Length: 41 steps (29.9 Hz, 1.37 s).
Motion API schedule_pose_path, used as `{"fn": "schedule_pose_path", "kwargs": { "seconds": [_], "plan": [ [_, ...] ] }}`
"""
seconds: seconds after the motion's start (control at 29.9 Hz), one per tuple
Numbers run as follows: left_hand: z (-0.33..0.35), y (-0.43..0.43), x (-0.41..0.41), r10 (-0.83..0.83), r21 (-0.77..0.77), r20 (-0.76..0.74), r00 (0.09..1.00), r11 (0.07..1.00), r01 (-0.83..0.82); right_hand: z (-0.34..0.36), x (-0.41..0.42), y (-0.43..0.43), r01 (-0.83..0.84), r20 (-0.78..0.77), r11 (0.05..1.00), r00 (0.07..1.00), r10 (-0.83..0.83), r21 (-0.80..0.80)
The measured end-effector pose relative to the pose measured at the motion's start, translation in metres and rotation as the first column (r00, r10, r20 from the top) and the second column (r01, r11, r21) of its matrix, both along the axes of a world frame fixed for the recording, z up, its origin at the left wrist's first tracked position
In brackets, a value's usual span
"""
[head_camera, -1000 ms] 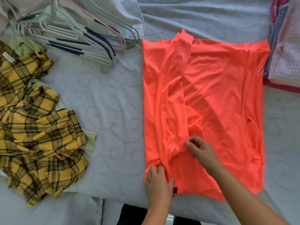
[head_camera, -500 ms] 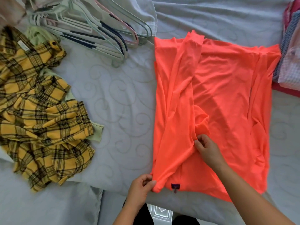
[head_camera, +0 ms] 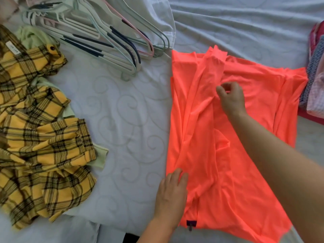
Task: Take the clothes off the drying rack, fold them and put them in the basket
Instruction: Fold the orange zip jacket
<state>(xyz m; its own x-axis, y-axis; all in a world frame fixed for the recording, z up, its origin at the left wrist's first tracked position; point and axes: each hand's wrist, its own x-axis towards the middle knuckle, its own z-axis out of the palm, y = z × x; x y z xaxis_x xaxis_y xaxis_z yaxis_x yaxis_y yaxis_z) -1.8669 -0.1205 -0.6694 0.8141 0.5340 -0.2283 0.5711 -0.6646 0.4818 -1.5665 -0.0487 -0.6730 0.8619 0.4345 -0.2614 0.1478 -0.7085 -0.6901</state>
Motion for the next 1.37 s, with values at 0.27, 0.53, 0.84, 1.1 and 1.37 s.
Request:
{"fn": "schedule_pose_path", "kwargs": {
  "seconds": [0.27, 0.53, 0.84, 1.1, 1.37],
  "plan": [
    [-0.019, 0.007, 0.005, -0.074, -0.073, -0.109, 0.991, 0.995, 0.067, -0.008, 0.043, 0.087, 0.094, 0.047, 0.981, 0.995, -0.087, -0.167],
    [-0.012, 0.014, 0.001, -0.05, -0.016, -0.017, 0.999, 0.999, 0.05, 0.023, 0.056, 0.075, 0.279, -0.045, 0.955, 0.96, -0.275, 0.104],
    [-0.02, 0.035, 0.027, 0.504, -0.417, -0.029, 0.863, 0.778, -0.469, 0.113, 0.038, 0.028, 0.503, -0.509, 0.692, 0.832, -0.223, 0.519],
    [-0.03, 0.042, 0.016, 0.752, -0.783, -0.321, 0.576, 0.132, -0.608, 0.052, 0.019, 0.121, 0.112, -0.338, 0.94, 0.941, 0.004, 0.323],
    [-0.032, 0.036, 0.013, 0.72, -0.766, -0.291, 0.63, 0.22, -0.604, -0.03, -0.047, 0.017, -0.508, 0.42, 0.826, 0.712, 0.563, -0.245]
  ]
}}
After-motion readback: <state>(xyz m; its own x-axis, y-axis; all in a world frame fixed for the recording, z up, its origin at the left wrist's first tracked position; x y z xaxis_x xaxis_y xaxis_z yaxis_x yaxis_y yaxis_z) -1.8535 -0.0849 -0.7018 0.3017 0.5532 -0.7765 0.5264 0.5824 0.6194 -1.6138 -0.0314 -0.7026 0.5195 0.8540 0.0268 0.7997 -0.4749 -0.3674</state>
